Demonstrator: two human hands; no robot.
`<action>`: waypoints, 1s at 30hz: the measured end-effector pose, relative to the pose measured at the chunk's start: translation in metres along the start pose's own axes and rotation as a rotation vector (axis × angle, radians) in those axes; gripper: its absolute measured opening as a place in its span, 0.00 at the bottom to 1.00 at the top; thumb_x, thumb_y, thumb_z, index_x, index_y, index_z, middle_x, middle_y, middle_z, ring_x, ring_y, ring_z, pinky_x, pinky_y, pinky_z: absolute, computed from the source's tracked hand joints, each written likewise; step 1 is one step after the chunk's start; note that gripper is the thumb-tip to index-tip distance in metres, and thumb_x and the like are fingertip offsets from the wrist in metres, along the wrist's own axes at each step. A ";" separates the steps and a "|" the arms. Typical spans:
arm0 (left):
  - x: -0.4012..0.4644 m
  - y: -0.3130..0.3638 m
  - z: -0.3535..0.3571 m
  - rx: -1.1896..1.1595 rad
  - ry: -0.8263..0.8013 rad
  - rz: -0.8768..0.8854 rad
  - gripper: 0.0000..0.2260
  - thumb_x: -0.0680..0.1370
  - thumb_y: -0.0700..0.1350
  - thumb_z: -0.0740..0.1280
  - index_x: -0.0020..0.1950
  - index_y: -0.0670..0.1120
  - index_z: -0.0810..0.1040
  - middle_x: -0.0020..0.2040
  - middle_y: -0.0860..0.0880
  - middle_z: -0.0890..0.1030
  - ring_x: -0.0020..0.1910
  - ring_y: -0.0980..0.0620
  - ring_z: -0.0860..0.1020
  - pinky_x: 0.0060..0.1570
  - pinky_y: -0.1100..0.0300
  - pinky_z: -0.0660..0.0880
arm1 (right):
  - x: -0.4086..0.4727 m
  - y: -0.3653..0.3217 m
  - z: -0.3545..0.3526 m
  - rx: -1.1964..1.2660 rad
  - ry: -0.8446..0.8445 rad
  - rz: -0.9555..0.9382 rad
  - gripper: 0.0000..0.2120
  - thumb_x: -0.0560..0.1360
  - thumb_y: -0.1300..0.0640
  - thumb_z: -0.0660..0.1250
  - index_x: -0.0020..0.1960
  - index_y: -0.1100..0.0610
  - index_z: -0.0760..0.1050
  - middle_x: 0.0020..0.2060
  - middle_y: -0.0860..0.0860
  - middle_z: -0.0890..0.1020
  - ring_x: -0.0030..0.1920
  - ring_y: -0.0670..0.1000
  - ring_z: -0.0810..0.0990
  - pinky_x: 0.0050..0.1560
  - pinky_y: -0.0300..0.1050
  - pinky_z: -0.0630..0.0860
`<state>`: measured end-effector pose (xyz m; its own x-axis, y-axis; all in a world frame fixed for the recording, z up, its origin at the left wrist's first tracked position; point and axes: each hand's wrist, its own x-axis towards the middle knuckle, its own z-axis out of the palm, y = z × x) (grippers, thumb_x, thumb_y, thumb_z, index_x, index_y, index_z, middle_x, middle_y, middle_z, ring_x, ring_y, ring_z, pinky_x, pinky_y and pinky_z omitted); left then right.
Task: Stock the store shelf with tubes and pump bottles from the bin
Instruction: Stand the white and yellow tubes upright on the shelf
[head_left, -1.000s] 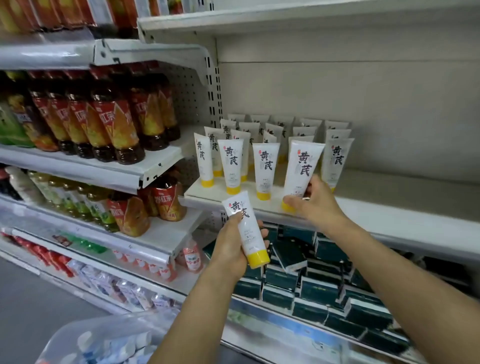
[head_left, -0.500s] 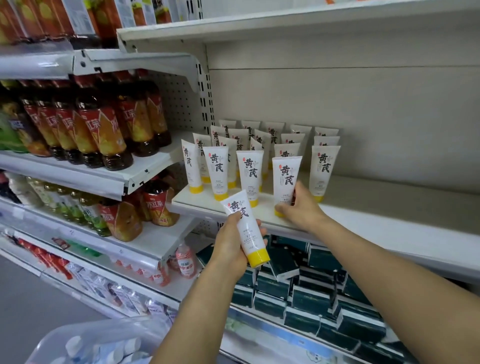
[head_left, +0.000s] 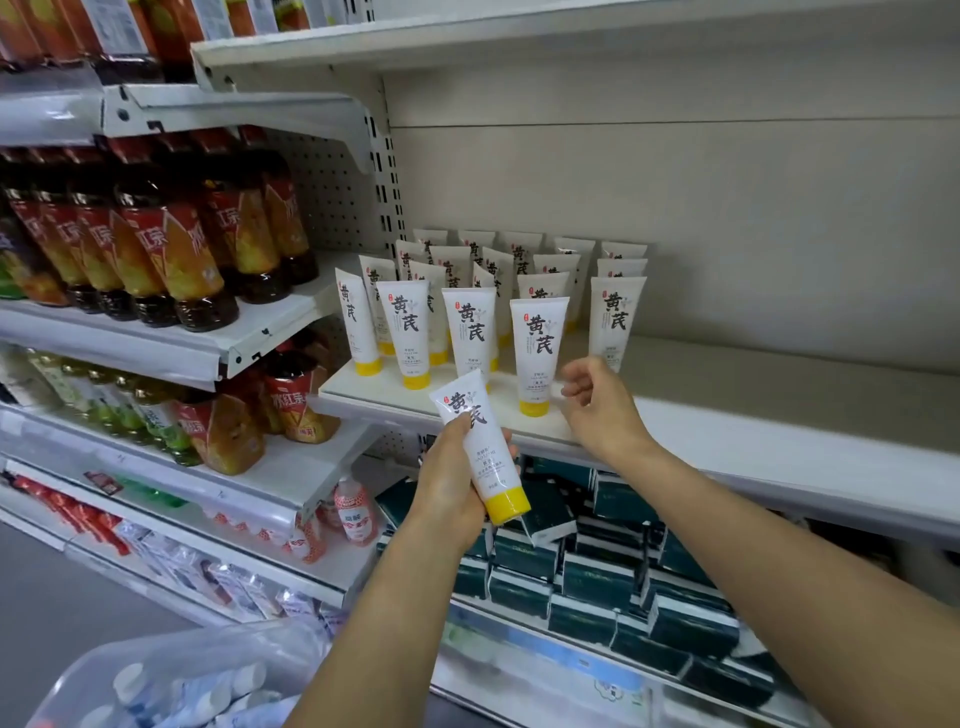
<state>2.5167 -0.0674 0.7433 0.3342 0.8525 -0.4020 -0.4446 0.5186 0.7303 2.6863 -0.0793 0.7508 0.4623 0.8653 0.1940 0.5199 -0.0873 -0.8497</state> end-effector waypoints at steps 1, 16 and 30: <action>-0.001 -0.002 0.002 -0.011 -0.002 -0.002 0.09 0.82 0.47 0.61 0.58 0.44 0.74 0.44 0.41 0.82 0.40 0.47 0.80 0.43 0.52 0.78 | -0.003 0.000 -0.002 0.028 -0.010 -0.017 0.08 0.76 0.65 0.64 0.55 0.57 0.73 0.44 0.49 0.76 0.44 0.49 0.75 0.49 0.43 0.75; -0.012 -0.023 0.041 0.173 -0.128 0.148 0.12 0.82 0.46 0.60 0.60 0.43 0.77 0.51 0.38 0.83 0.50 0.38 0.82 0.50 0.39 0.78 | -0.053 -0.016 -0.033 0.087 -0.519 0.003 0.14 0.69 0.53 0.77 0.50 0.57 0.79 0.40 0.56 0.84 0.30 0.46 0.78 0.27 0.40 0.71; -0.020 -0.027 0.078 0.403 -0.231 0.233 0.16 0.83 0.50 0.57 0.71 0.51 0.70 0.65 0.50 0.77 0.64 0.55 0.74 0.67 0.57 0.65 | -0.016 0.000 -0.073 0.158 -0.112 -0.032 0.14 0.68 0.61 0.77 0.48 0.49 0.77 0.45 0.44 0.83 0.45 0.44 0.83 0.47 0.40 0.80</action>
<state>2.5871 -0.1032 0.7749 0.4591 0.8822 -0.1042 -0.1892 0.2117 0.9589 2.7313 -0.1292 0.7839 0.3595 0.9168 0.1739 0.4097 0.0124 -0.9121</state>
